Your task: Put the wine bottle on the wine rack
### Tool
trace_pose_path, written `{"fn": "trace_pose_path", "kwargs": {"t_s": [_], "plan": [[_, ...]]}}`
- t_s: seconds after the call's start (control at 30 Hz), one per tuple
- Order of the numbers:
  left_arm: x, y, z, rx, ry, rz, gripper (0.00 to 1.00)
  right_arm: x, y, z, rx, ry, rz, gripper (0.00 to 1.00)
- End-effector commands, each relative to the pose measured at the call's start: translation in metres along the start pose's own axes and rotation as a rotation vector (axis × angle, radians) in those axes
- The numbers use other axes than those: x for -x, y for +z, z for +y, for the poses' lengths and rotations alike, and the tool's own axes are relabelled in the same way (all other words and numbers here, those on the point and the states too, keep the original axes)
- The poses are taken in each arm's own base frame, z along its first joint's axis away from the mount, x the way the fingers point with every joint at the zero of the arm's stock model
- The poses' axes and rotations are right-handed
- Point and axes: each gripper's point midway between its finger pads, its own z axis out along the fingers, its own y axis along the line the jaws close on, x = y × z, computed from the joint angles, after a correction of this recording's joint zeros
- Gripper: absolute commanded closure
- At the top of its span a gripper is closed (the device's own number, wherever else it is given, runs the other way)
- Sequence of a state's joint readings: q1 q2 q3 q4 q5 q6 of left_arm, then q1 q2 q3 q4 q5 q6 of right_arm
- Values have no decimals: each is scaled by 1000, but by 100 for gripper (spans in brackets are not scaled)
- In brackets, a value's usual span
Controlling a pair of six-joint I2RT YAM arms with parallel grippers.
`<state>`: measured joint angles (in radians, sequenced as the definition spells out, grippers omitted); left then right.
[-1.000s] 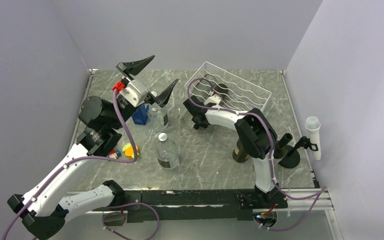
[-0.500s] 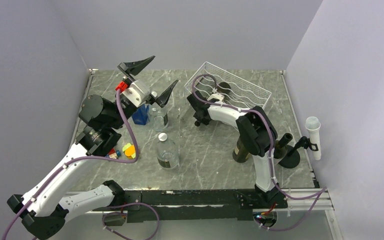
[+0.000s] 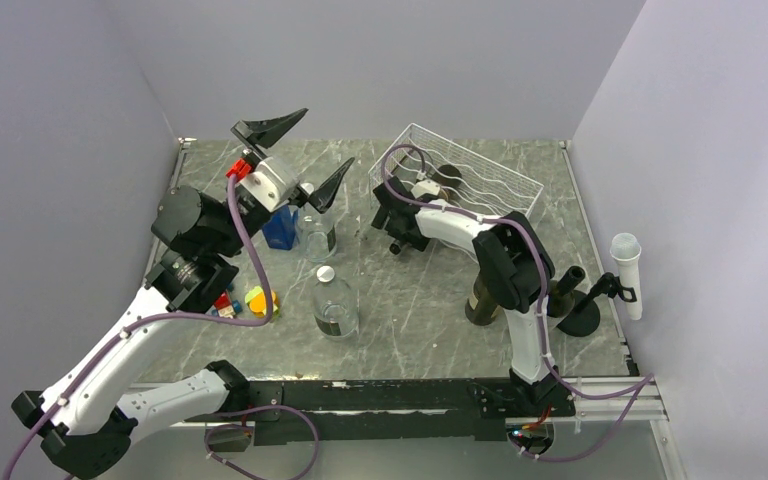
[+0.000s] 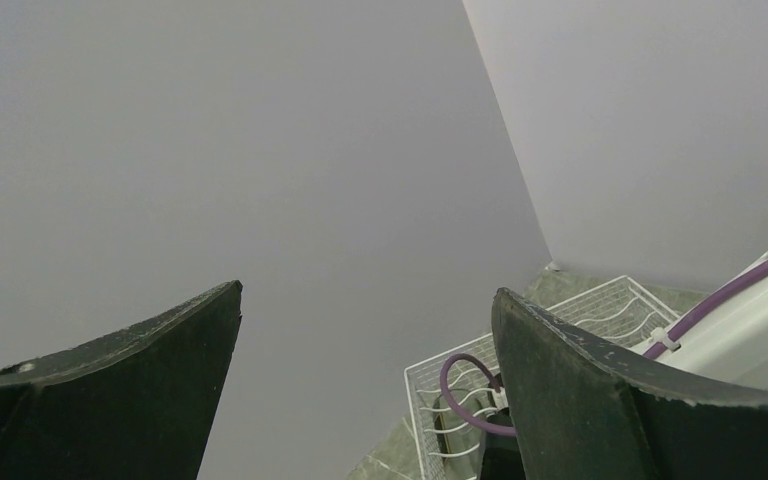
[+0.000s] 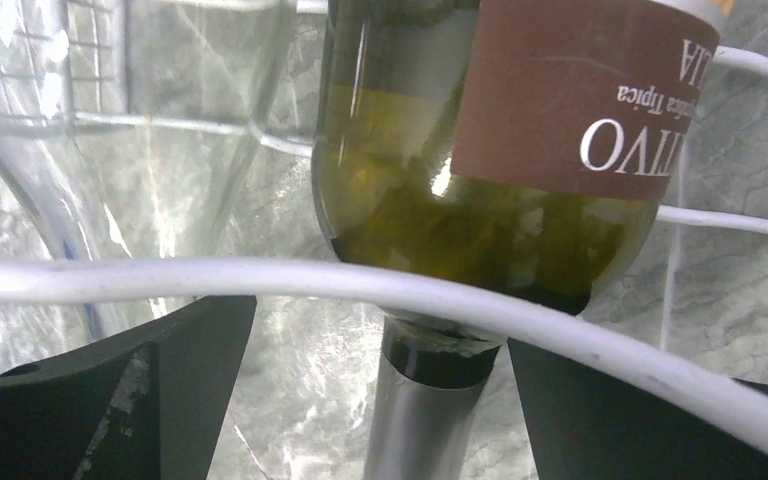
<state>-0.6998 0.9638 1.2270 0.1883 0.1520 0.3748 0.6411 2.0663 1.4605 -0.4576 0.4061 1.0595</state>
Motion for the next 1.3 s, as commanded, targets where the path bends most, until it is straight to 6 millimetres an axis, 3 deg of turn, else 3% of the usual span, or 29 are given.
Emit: {"fn": "trace_pose_path", "kwargs": {"t_s": [0.0, 0.27, 0.5, 0.87, 1.03, 1.27], "plan": [[20, -4, 7, 23, -17, -42, 1, 12, -32, 5, 36, -70, -28, 0], [22, -13, 10, 45, -35, -38, 1, 14, -85, 5, 66, -71, -24, 0], [30, -22, 13, 60, -51, -61, 1, 44, -136, 11, 108, -125, -103, 0], [35, -30, 9, 57, -119, -83, 1, 118, -272, -6, 323, -341, -289, 3], [27, -25, 8, 78, -218, -49, 1, 140, -317, -39, 273, -406, -313, 3], [-8, -4, -19, 28, -484, 43, 1, 142, -335, -110, 139, -479, -318, 0]]}}
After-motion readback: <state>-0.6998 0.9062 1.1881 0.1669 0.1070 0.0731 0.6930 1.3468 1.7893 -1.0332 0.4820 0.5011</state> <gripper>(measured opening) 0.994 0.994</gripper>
